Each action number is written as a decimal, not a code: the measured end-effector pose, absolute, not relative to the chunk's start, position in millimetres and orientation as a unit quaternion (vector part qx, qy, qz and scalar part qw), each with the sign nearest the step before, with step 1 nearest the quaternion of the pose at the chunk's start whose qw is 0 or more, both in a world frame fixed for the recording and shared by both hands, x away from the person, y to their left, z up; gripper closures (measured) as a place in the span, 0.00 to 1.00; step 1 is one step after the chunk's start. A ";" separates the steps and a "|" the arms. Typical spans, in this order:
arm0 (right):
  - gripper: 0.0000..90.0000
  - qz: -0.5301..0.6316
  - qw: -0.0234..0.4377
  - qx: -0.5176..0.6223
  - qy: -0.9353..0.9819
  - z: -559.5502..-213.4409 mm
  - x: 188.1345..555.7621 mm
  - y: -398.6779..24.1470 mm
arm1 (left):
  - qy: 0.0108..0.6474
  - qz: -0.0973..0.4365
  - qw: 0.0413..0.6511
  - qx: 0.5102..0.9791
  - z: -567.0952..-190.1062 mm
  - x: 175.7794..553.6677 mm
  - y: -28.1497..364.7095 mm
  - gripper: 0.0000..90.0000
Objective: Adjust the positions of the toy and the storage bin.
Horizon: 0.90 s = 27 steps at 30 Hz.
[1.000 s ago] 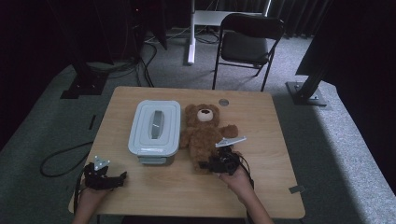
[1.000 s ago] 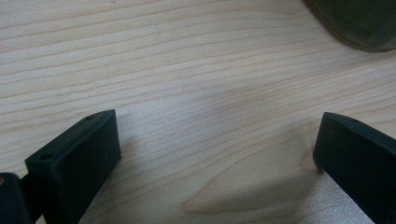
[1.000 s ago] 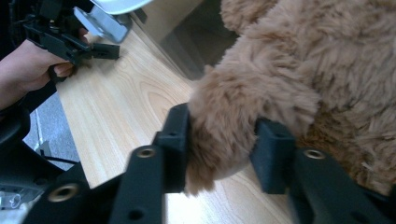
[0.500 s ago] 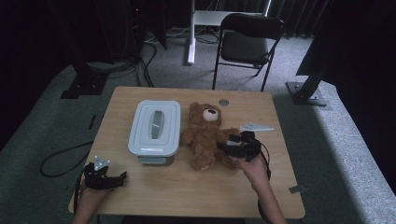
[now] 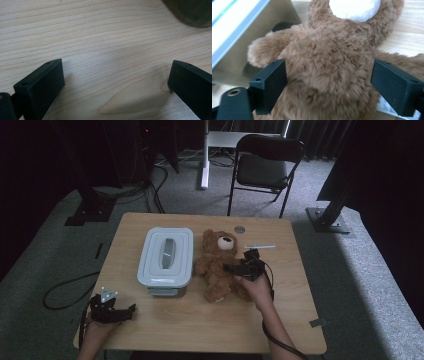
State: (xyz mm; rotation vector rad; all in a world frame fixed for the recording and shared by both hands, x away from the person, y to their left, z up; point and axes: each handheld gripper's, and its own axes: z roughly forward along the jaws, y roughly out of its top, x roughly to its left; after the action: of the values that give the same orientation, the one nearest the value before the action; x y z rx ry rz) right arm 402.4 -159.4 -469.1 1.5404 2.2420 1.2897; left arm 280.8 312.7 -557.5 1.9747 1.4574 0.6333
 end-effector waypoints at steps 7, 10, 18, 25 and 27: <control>0.12 0.400 0.062 0.509 0.760 -485.7 413.7 -130.9 | 0.549 0.239 0.299 0.743 -557.5 280.8 312.7 0.01; 0.12 0.382 0.071 0.500 0.774 -490.6 415.2 -123.0 | 0.549 0.239 0.299 0.744 -557.6 280.8 312.7 0.01; 0.17 0.361 0.078 0.484 0.793 -500.6 416.3 -110.7 | 0.549 0.239 0.299 0.744 -557.6 280.8 312.7 0.01; 0.51 0.360 0.128 0.466 0.798 -499.5 408.6 -109.1 | 0.549 0.239 0.299 0.744 -557.5 280.9 312.7 0.01; 0.60 0.363 0.131 0.466 0.796 -496.6 408.6 -112.1 | 0.549 0.239 0.299 0.744 -557.5 280.9 312.7 0.01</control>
State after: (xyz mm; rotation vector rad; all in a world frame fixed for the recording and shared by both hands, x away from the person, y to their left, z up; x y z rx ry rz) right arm 408.6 -112.1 -496.6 1.3530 2.3115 1.0545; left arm 280.9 312.7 -557.5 1.9750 1.4570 0.6336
